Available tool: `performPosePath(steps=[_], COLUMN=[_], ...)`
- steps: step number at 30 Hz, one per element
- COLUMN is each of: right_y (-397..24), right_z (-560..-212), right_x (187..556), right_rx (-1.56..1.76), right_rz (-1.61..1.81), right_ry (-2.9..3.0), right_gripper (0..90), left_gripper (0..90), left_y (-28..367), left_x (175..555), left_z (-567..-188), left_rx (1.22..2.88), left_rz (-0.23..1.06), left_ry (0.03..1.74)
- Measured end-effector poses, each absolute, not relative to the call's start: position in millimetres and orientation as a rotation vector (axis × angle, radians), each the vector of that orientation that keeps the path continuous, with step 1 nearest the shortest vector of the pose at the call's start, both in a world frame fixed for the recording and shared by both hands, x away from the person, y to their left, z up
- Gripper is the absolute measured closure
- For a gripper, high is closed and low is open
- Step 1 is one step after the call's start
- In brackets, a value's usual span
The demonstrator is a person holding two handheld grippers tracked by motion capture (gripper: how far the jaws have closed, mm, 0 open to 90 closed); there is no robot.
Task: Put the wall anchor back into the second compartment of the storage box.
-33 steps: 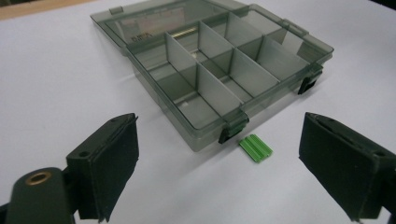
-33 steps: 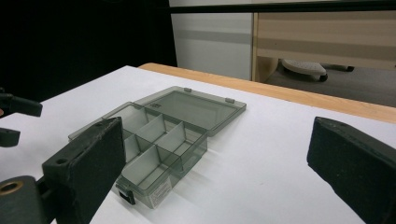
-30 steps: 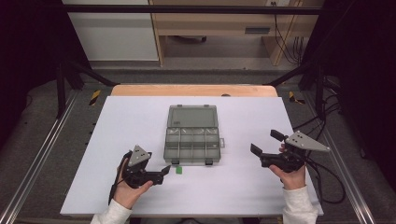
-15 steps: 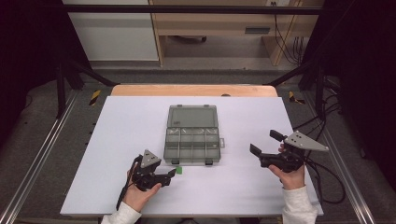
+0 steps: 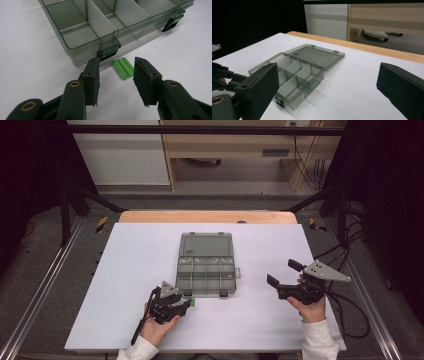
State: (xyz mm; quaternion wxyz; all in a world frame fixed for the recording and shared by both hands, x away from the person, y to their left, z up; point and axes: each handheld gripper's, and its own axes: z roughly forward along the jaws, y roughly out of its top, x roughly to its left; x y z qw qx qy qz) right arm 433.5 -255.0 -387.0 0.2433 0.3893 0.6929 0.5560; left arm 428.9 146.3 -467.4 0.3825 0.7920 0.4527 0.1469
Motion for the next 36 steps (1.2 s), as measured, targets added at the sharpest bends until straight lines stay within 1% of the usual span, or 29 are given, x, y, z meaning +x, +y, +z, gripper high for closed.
performPosePath(steps=[11,22,26,29,32,34,36], right_y=[-255,-255,-255,-256,-255,-255,-255], right_z=[-387,-387,-387,-387,-387,-387,-387], right_x=[434,434,433,433,433,433,433], right_rx=[1.064,1.059,1.053,1.045,1.050,1.053,1.055], right_rz=[1.521,1.522,1.525,1.529,1.528,1.528,1.528], right_ry=[1.893,1.893,1.896,1.894,1.896,1.895,1.898], right_gripper=[4.6,4.7,4.8,4.8,4.8,4.8,4.8], left_gripper=[67.0,71.7,77.1,79.5,79.3,75.5,75.4], left_y=[138,135,136,137,137,134,133], left_x=[432,433,434,435,435,434,434], left_z=[-473,-476,-476,-476,-476,-476,-476], left_rx=[2.043,2.055,2.069,2.066,2.071,2.069,2.081], left_rz=[0.378,0.377,0.381,0.377,0.379,0.393,0.406], left_ry=[1.173,1.185,1.200,1.206,1.199,1.188,1.181])
